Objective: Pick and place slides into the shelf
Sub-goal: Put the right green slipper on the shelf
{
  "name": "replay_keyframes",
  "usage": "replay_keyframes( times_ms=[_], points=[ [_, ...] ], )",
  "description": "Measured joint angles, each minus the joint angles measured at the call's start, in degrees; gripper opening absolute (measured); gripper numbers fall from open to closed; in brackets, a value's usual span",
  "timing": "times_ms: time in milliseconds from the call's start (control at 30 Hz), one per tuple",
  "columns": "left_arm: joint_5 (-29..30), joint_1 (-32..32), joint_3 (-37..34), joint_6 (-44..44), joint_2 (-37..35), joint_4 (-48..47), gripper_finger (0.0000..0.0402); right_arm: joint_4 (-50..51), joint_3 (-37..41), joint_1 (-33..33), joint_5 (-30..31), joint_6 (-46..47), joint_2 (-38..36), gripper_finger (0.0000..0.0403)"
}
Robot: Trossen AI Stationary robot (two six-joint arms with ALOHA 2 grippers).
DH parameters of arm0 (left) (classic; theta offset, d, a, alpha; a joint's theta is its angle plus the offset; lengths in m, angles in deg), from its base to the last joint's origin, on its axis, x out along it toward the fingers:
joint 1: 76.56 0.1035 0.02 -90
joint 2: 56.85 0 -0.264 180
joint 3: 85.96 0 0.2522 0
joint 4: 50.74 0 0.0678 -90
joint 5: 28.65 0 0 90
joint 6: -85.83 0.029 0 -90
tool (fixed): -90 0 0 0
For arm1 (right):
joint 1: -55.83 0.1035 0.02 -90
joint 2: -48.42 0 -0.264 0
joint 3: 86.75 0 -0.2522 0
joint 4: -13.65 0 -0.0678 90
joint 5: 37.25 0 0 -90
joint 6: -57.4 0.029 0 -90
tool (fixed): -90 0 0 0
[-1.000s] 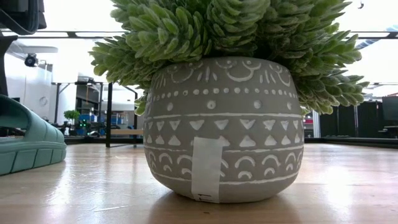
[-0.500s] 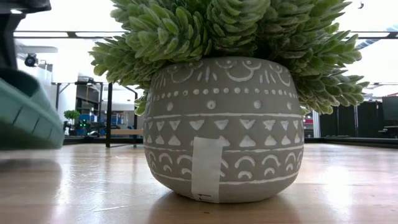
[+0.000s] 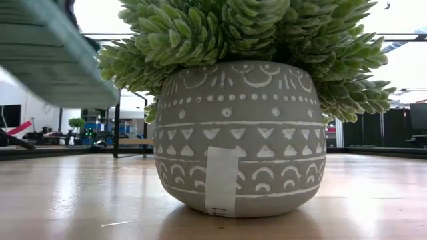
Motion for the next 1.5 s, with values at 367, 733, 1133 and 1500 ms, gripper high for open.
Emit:
replay_keyframes(
  times_ms=[367,733,1133,1500],
  points=[
    [9.17,12.19,-0.02,13.82,-9.61,-0.09,0.0000,-0.03,0.00,0.00,1.14,0.11,-0.02,0.0077],
    [15.33,22.52,-0.04,32.74,-12.40,7.78,0.0000,-0.16,0.00,0.00,1.15,3.15,-0.83,0.0079],
    [16.37,37.91,-0.13,48.99,-12.53,18.72,0.0000,-0.06,0.00,0.06,1.03,4.50,-3.01,0.0079],
    [12.76,48.14,-0.15,69.39,-12.73,40.40,0.0000,-0.02,-0.02,0.06,1.00,4.47,-6.99,0.0069]
  ],
)
